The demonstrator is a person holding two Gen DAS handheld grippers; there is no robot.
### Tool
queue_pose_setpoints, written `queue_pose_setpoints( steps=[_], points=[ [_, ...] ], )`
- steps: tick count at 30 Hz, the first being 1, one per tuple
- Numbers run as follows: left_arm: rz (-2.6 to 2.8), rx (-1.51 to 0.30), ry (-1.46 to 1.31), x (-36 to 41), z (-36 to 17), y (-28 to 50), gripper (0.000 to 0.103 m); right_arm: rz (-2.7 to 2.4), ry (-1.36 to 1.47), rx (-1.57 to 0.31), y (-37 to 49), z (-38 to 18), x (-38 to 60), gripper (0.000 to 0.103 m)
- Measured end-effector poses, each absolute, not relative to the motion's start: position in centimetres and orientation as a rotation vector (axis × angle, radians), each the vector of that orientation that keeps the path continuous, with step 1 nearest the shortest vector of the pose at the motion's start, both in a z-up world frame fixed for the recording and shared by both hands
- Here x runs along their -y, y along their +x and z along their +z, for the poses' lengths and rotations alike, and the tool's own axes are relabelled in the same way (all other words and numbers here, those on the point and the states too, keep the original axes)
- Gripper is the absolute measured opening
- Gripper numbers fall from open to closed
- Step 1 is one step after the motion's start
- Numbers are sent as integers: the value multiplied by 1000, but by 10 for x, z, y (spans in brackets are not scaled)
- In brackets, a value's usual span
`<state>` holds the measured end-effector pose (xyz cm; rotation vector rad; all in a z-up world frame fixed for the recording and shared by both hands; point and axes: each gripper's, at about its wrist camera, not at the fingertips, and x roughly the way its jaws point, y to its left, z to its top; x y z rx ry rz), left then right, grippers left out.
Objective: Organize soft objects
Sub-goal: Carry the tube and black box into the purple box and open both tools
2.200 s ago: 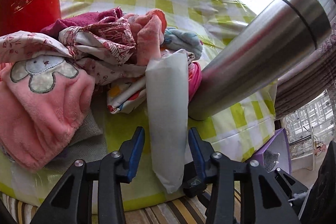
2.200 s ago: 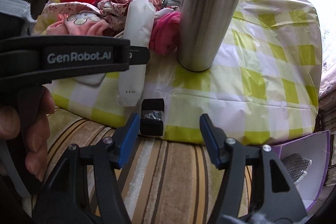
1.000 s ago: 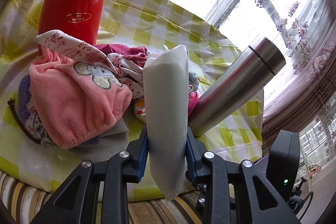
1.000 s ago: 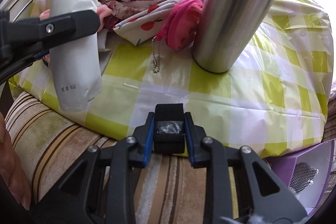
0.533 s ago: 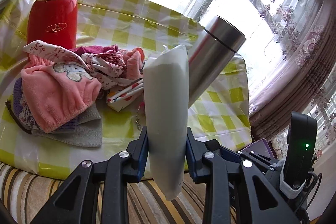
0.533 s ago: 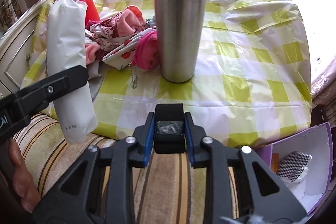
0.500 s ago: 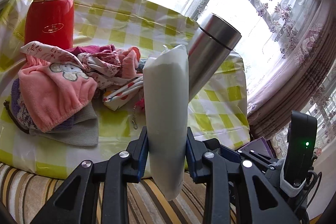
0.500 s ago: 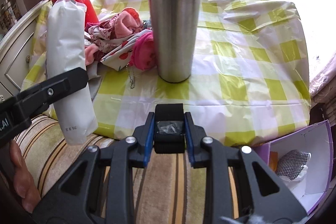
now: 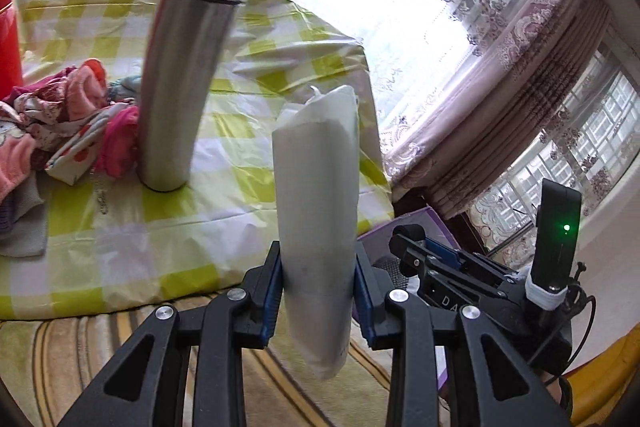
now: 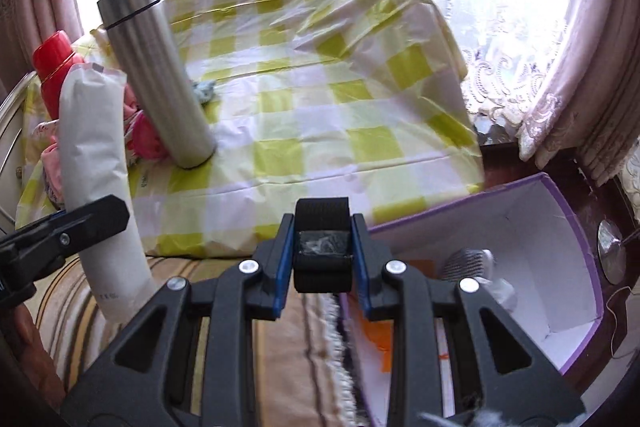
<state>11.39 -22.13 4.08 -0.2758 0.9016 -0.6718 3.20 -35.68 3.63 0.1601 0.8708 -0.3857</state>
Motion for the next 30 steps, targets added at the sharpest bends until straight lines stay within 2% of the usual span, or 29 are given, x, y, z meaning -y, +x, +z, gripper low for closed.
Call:
queue_pose_setpoints(
  steps=[13, 16, 18, 20, 25, 30],
  points=[
    [-941, -995, -142, 329, 34, 72, 33, -733, 232, -850, -75, 42, 468, 31],
    [-1001, -1041, -127, 346, 30, 63, 41, -776, 248, -850, -84, 41, 478, 31],
    [-1022, -1053, -106, 354, 28, 58, 50, -793, 261, -854, -86, 40, 483, 32],
    [-1022, -1048, -81, 357, 28, 54, 53, -804, 263, -859, -86, 39, 483, 34],
    [-966, -1033, -73, 351, 29, 59, 56, -808, 240, -860, -83, 39, 477, 44],
    [-925, -1025, -82, 343, 29, 65, 56, -807, 218, -858, -79, 40, 473, 47]
  ],
)
